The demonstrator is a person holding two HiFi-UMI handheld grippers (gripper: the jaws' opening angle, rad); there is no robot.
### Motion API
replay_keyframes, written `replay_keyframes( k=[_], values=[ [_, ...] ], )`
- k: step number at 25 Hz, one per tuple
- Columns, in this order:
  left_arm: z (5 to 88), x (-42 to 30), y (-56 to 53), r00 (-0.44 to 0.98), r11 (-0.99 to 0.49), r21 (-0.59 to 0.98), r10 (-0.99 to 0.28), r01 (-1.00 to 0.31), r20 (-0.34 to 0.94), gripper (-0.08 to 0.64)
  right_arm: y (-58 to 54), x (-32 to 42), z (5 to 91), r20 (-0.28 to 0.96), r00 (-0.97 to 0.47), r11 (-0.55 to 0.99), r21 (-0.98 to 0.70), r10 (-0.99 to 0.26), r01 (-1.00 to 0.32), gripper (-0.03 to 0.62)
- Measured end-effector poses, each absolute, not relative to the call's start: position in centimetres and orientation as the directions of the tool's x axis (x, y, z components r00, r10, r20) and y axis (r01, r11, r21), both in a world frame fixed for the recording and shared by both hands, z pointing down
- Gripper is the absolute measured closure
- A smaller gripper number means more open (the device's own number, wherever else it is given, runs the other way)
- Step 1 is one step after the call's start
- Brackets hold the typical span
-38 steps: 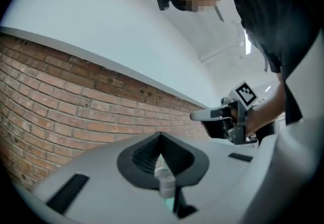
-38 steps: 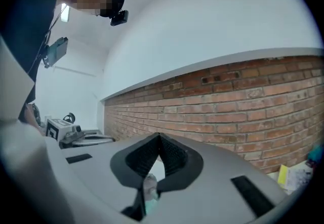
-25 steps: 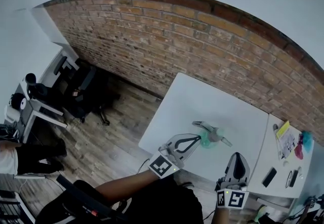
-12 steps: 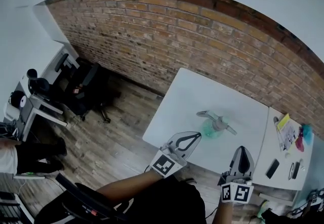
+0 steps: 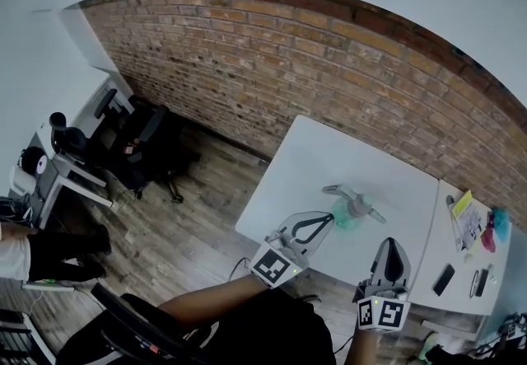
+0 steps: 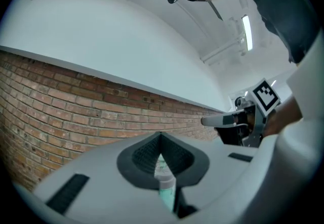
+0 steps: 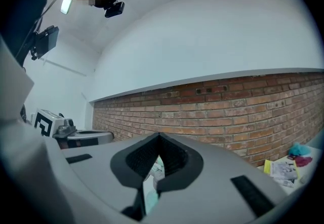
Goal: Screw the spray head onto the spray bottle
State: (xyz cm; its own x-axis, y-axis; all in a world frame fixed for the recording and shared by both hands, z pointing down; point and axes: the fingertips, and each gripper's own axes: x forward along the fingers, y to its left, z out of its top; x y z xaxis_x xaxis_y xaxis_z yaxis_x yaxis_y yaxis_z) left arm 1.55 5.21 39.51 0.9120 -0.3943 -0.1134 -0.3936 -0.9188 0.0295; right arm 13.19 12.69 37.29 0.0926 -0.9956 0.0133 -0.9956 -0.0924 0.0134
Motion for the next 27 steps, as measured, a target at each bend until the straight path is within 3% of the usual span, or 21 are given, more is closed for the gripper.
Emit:
replay_keyframes(
  k=[27],
  values=[
    [40.6, 4.2, 5.3, 0.882, -0.885, 0.007, -0.466, -0.466, -0.076, 0.558, 12.4, 16.3, 38.7, 0.036, 0.061, -0.06, 0.017, -0.998, -0.998, 0.586]
  ],
)
